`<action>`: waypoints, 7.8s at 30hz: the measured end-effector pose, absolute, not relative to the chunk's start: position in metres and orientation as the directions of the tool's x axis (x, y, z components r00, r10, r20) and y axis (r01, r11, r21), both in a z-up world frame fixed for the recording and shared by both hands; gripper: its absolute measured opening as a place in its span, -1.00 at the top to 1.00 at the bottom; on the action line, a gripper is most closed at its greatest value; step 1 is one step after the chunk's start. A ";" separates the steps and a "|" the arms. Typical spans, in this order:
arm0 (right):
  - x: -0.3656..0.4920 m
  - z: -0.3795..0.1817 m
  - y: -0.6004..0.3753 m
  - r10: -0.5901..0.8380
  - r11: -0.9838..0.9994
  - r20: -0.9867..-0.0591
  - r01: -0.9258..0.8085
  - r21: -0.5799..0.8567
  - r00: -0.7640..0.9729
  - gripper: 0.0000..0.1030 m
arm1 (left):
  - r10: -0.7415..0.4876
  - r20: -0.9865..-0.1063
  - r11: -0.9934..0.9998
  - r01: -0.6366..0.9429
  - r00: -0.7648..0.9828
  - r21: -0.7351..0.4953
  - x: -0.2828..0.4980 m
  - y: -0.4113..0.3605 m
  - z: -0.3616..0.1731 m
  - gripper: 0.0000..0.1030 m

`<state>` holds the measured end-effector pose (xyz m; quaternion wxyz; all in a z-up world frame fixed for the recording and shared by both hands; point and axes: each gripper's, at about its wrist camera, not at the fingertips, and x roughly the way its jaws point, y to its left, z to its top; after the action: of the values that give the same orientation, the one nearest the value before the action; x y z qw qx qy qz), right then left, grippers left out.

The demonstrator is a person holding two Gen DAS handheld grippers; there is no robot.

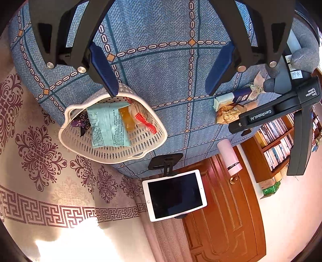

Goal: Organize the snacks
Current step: 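Withdraw both grippers from the basket back toward the snack pile, then grasp the clear-wrapped rice bar with the left gripper, then grasp the tan wrapped bread bag with the right gripper while the left holds the rice bar, then lift the tan bag with the right gripper toward the basket, then lower the tan bag into the basket and open the right gripper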

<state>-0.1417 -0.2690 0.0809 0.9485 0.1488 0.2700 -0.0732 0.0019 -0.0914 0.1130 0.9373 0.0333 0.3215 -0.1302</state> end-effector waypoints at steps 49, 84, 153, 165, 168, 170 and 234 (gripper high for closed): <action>-0.109 0.055 -0.213 0.063 0.975 -0.633 0.089 0.205 0.772 -0.70 | -0.038 -0.823 0.999 0.014 0.567 -0.037 0.140 0.036 0.033 -0.94; 0.088 0.067 -0.144 0.268 0.963 -0.703 -0.173 0.205 0.659 -0.72 | -0.122 -0.724 0.989 0.019 0.679 -0.149 0.110 0.072 0.071 -0.54; -0.056 0.123 -0.320 -0.080 0.921 -0.617 0.294 0.254 0.783 -0.24 | -0.219 -0.656 0.975 0.146 0.722 -0.165 0.081 0.037 0.092 -0.54; -0.117 0.120 -0.252 -0.027 0.976 -0.592 0.150 0.160 0.806 -0.44 | -0.218 -0.654 0.975 0.142 0.724 -0.168 0.080 0.037 0.092 -0.54; -0.139 0.112 -0.236 -0.121 0.986 -0.601 0.167 0.021 0.790 -0.50 | -0.219 -0.654 0.975 0.144 0.724 -0.168 0.079 0.036 0.092 -0.54; -0.152 0.104 -0.236 -0.162 0.982 -0.616 0.185 -0.028 0.771 -0.52 | -0.221 -0.652 0.975 0.147 0.725 -0.167 0.078 0.035 0.093 -0.54; -0.120 0.137 -0.325 -0.177 0.926 -0.583 0.335 0.174 0.793 -0.71 | -0.236 -0.650 0.971 0.202 0.722 -0.128 0.070 0.010 0.089 -0.55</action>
<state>-0.1203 -0.3252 0.1368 0.9370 0.1353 0.2916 -0.1365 0.0695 0.0104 0.0886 0.9277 -0.0241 0.3533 -0.1180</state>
